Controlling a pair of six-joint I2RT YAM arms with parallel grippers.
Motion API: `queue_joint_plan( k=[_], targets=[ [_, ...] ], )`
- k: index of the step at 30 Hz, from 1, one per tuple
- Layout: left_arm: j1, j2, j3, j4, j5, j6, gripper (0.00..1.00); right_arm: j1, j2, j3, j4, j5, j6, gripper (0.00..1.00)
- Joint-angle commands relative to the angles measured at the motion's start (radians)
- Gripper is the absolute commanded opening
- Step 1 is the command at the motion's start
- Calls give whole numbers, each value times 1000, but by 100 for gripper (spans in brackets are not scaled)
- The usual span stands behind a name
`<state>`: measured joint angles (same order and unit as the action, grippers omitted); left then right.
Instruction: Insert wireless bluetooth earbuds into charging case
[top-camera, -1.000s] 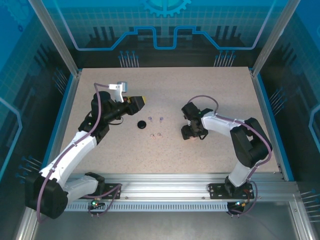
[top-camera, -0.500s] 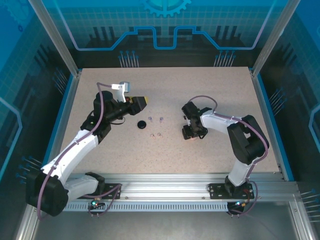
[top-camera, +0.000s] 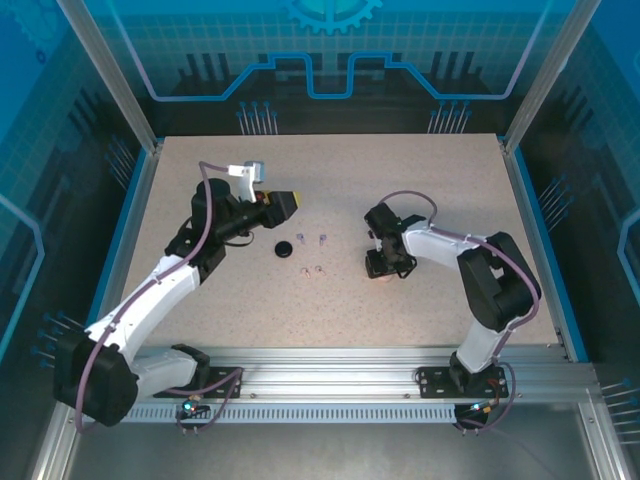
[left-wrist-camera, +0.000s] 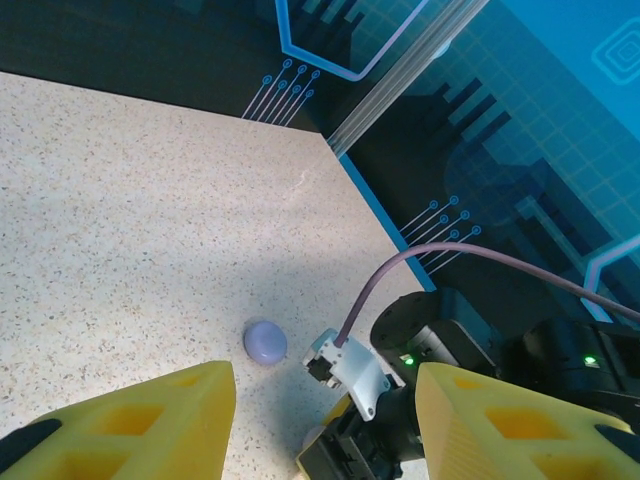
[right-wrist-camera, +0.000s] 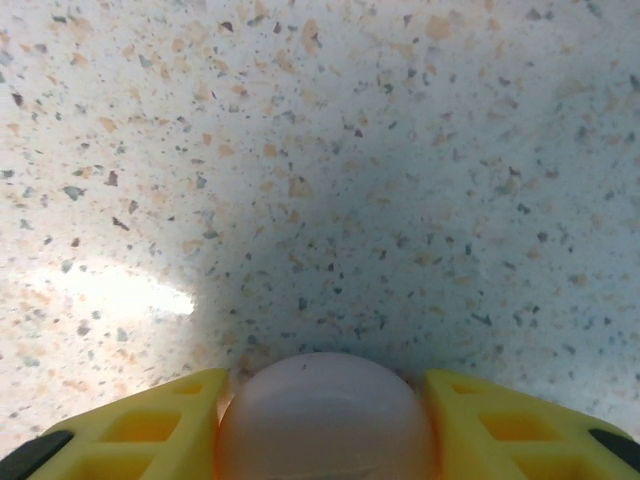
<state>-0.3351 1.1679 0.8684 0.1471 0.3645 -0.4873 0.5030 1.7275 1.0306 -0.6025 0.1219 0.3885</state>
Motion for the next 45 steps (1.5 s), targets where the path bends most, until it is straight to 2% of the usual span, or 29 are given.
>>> queue_joint_plan(
  k=[1,7,11,17,21,33,38,45],
  targets=[
    [-12,18,-31,64,28,16,53,-8,-87,1,-14,-46,93,39],
    [-32,52,-129,231,70,-16,54,-8,-212,46,-13,-69,286,39],
    [-53,87,-207,407,102,-40,54,1,-273,101,5,-65,452,40],
    [-74,154,-310,709,122,-119,54,36,-292,193,37,-22,685,40],
    [-89,203,-346,850,122,-157,54,60,-283,217,71,10,801,40],
    [-175,340,-350,1062,72,-184,54,164,-264,225,151,127,1072,40],
    [-194,385,-344,1122,53,-197,53,189,-243,260,149,146,1092,40],
    [-208,412,-323,1125,40,-187,52,204,-232,273,156,142,1093,40]
  ],
)
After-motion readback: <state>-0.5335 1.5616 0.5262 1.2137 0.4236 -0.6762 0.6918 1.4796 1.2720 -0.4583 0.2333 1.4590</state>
